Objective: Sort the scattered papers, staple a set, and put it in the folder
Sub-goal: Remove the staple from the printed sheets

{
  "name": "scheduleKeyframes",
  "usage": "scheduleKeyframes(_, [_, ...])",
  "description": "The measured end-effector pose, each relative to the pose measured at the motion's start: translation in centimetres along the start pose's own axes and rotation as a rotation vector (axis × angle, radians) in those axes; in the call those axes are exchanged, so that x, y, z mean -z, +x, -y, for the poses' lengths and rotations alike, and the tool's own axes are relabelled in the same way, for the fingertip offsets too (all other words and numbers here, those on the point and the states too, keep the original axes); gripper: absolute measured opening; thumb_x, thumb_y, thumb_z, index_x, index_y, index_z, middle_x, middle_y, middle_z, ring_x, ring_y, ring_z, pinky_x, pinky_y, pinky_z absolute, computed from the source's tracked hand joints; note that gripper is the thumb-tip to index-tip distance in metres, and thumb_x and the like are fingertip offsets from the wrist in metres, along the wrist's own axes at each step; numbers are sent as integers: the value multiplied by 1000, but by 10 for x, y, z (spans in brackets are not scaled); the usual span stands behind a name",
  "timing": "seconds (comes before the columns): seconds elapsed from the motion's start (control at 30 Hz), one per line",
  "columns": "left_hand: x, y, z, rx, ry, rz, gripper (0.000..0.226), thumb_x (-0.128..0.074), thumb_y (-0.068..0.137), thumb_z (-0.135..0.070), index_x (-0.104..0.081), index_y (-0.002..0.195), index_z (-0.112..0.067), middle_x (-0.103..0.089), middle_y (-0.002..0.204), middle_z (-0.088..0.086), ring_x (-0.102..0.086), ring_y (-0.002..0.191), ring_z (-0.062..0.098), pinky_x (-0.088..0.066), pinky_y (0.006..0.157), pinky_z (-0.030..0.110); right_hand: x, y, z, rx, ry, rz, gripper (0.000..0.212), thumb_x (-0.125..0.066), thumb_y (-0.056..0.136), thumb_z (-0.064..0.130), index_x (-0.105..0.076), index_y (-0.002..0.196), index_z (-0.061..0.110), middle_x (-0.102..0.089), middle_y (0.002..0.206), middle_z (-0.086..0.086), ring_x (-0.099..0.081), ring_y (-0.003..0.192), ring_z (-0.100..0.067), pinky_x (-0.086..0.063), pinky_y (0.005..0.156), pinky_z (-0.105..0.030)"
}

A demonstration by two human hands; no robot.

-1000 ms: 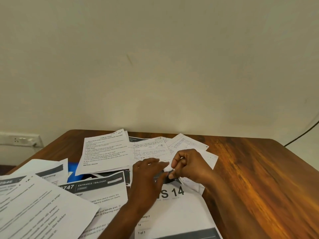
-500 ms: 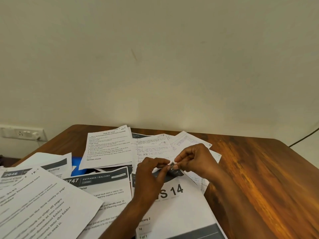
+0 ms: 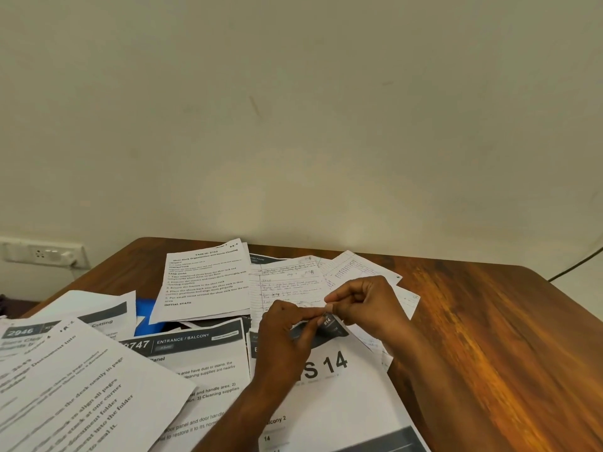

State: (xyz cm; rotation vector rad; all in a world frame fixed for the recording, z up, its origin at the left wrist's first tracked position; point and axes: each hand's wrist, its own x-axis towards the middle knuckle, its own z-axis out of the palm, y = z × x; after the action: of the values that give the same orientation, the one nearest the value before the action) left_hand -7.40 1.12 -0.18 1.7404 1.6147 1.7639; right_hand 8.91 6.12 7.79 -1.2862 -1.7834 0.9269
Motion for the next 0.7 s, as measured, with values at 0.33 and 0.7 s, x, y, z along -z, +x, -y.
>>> scheduleKeyframes(0.33, [-2, -2, -1, 23, 13, -6, 21, -84, 85, -22, -82, 103, -32, -69, 95, -14, -65, 94, 8, -51, 81, 16, 2, -1, 0, -28, 70, 76, 19, -90, 78, 9, -82, 93, 18, -81, 82, 3, -79, 80, -14, -63, 73, -27])
scheduleKeyframes(0.7, [-1, -2, 2, 65, -41, -27, 20, -83, 86, -26, -82, 105, -31, -70, 100, -15, -67, 98, 7, -59, 85, 30, -12, 0, -2, -10, 87, -48, 17, -86, 80, 5, -84, 84, 22, -80, 83, 9, -76, 81, -12, -56, 67, -17])
